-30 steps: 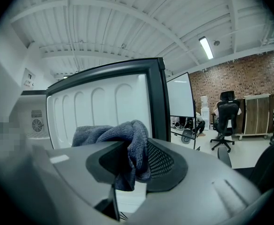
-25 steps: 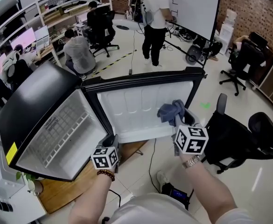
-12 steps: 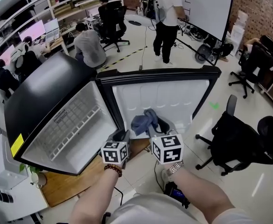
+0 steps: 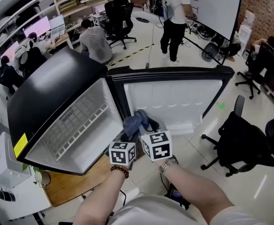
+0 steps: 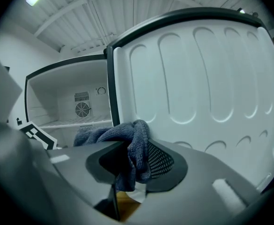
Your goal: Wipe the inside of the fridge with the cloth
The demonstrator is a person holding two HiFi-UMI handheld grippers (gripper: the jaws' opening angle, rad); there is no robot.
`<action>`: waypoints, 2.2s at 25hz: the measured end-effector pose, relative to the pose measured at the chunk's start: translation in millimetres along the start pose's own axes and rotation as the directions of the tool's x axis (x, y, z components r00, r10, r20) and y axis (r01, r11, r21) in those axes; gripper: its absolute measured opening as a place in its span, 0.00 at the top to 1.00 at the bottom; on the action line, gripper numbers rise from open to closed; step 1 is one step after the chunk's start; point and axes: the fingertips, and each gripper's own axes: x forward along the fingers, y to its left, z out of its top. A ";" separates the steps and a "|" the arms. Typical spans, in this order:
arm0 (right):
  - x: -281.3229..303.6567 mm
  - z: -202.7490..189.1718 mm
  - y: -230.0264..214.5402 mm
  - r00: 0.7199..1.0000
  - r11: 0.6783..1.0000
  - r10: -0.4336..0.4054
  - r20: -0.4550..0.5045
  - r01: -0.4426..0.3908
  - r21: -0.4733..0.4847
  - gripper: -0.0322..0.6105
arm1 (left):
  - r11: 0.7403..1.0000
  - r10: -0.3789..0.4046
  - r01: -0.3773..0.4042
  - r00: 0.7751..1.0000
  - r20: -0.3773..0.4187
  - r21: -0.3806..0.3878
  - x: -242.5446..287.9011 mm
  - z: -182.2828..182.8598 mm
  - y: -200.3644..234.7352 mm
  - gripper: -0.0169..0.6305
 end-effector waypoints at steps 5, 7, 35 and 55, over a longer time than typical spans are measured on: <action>5.5 0.1 -3.7 1.000 1.000 -0.015 0.005 0.015 -0.002 0.76 | 1.000 -0.004 0.004 1.000 0.005 0.004 -0.3 0.2 0.2 0.84; 3.1 0.0 -8.1 1.000 1.000 -0.029 0.008 0.029 0.000 0.76 | 1.000 -0.005 0.005 1.000 0.006 0.009 -0.8 0.2 -0.3 0.85; -83.1 -14.1 -160.1 0.948 0.946 -0.318 0.008 0.317 0.067 0.76 | 0.999 0.032 -0.032 0.999 0.024 0.005 -2.7 -1.0 1.5 0.88; -131.2 -16.4 -232.6 0.901 0.896 -0.435 0.006 0.432 0.105 0.76 | 0.998 0.068 -0.068 0.997 0.029 -0.017 -3.6 -1.5 2.2 0.88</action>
